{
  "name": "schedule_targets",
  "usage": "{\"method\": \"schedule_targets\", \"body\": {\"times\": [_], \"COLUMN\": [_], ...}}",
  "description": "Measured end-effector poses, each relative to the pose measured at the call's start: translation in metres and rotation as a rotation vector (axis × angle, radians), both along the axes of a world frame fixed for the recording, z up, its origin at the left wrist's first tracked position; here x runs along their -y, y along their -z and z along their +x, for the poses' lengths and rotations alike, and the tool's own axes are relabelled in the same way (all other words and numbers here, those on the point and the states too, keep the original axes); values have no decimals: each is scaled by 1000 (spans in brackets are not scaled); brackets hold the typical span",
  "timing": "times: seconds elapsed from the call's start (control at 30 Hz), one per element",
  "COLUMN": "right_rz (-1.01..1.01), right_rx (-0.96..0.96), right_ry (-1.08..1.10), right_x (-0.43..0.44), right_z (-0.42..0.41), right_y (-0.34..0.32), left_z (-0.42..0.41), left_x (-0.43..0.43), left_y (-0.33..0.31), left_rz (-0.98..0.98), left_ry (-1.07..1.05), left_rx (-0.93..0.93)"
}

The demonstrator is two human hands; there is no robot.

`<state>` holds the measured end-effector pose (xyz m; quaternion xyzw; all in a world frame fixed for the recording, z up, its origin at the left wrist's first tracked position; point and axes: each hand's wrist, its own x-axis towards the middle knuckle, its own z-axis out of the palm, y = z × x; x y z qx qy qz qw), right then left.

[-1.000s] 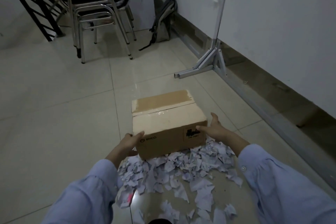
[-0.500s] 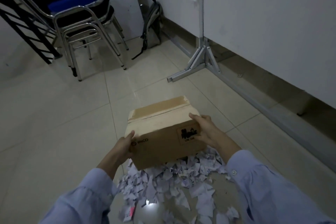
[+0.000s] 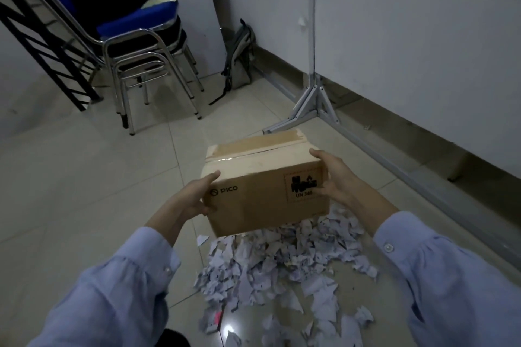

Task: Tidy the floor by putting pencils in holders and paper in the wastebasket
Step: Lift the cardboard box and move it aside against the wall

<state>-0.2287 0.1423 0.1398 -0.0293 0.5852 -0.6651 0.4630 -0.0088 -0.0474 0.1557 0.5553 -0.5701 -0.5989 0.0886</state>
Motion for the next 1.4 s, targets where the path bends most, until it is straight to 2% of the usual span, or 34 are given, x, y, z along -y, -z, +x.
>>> {"method": "schedule_targets", "body": {"times": [0.27, 0.43, 0.87, 1.07, 1.4], "right_rz": [-19, -27, -39, -30, 6], "right_rx": [-77, -89, -142, -149, -113], "right_ry": [-11, 6, 150, 198, 215], "right_x": [17, 46, 114, 129, 148], "right_z": [59, 89, 156, 159, 112], "right_y": [-51, -75, -139, -158, -141], "left_z": [50, 73, 105, 107, 66], "left_x": [32, 78, 177, 195, 211], "left_y": [-41, -64, -118, -133, -109], "left_rz": [15, -69, 62, 74, 160], "left_ry": [54, 192, 224, 303, 257], "left_rx": [-84, -63, -204, -240, -247]}}
